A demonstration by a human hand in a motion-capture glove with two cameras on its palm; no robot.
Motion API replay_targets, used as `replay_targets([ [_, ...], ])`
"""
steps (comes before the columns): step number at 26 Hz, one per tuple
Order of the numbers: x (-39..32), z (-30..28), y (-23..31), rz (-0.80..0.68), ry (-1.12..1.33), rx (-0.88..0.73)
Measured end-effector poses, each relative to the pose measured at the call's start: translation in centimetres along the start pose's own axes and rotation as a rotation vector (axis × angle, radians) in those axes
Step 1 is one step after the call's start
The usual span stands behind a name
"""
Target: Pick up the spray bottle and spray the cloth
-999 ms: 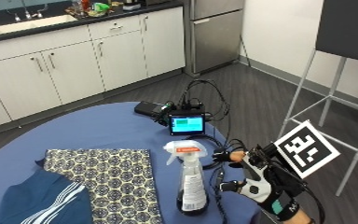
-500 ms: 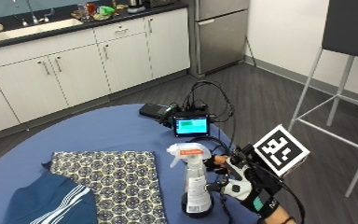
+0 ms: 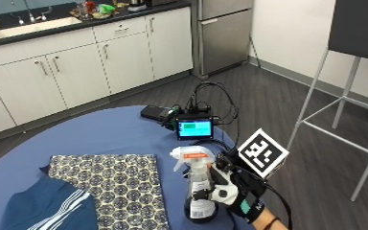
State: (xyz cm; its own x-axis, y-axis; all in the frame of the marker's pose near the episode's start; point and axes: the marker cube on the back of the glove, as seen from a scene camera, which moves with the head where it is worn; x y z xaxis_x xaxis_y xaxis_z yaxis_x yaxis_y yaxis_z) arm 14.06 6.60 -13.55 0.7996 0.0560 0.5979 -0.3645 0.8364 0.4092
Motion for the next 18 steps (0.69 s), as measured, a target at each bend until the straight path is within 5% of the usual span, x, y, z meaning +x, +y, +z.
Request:
replay_targets([
  [11, 2.3, 0.5, -1.5, -0.027, -0.069, 0.143],
  [18, -2.0, -0.5, -7.9, 0.063, 0.162, 0.149],
])
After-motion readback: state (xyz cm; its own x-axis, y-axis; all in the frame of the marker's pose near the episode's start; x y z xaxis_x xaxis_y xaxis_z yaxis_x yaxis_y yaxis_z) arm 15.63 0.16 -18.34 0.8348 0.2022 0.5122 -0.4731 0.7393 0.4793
